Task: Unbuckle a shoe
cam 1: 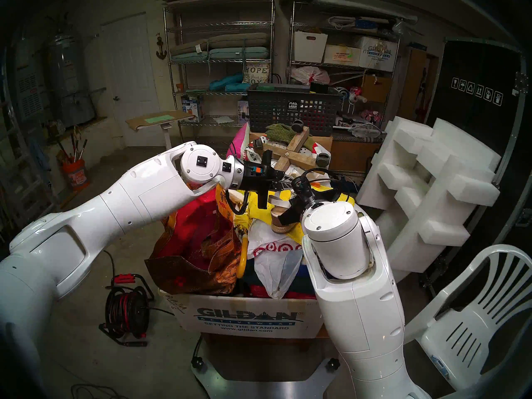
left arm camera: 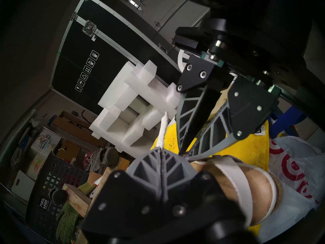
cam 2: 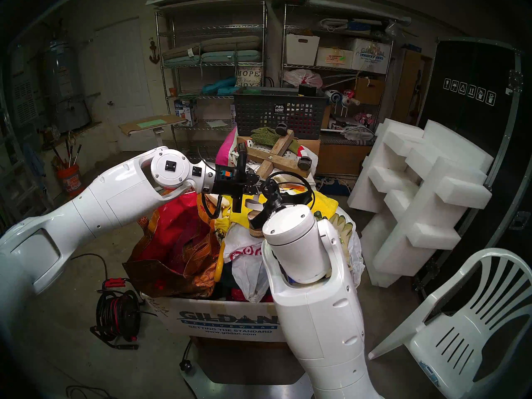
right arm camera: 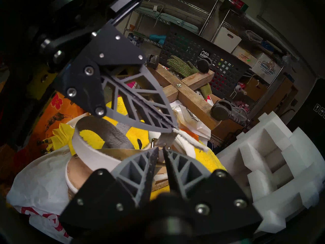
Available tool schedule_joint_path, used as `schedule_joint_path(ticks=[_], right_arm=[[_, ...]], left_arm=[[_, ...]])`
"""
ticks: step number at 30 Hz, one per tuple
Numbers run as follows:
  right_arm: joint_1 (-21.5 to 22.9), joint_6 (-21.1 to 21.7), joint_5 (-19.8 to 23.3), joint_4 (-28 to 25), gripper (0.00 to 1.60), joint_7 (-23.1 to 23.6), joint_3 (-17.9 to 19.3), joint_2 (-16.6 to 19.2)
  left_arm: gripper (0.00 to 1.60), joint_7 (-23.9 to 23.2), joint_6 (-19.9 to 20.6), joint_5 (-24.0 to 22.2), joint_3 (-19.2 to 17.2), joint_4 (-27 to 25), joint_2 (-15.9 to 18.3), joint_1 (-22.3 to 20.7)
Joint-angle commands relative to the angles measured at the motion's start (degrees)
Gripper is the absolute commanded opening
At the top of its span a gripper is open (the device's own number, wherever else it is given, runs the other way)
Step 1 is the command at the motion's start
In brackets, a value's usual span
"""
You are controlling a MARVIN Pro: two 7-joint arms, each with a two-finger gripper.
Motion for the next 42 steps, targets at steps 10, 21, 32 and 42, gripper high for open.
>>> schedule_joint_path(ticks=[10, 21, 32, 42], right_arm=[[1.40, -0.13, 2.59, -0.27, 0.67, -1.39, 0.42, -0.38], [1.13, -0.13, 2.20, 0.13, 0.68, -1.98, 0.25, -0.26], [1.03, -0.13, 2.08, 0.29, 0.76, -2.20, 0.02, -0.20], [1.69, -0.13, 2.82, 1.41, 0.67, -1.48, 0.14, -0.45]], left_arm=[[0.00, 0.37, -0.22, -0.19, -0.99, -0.26, 0.12, -1.04], [0.00, 0.56, -0.40, -0.22, -1.12, -1.49, 0.68, -0.92], [0.00, 0.85, -0.16, -0.40, -1.20, -2.99, 1.71, -0.70], [0.00, 0.87, -0.60, -0.63, -1.22, -3.97, 2.38, -0.46]])
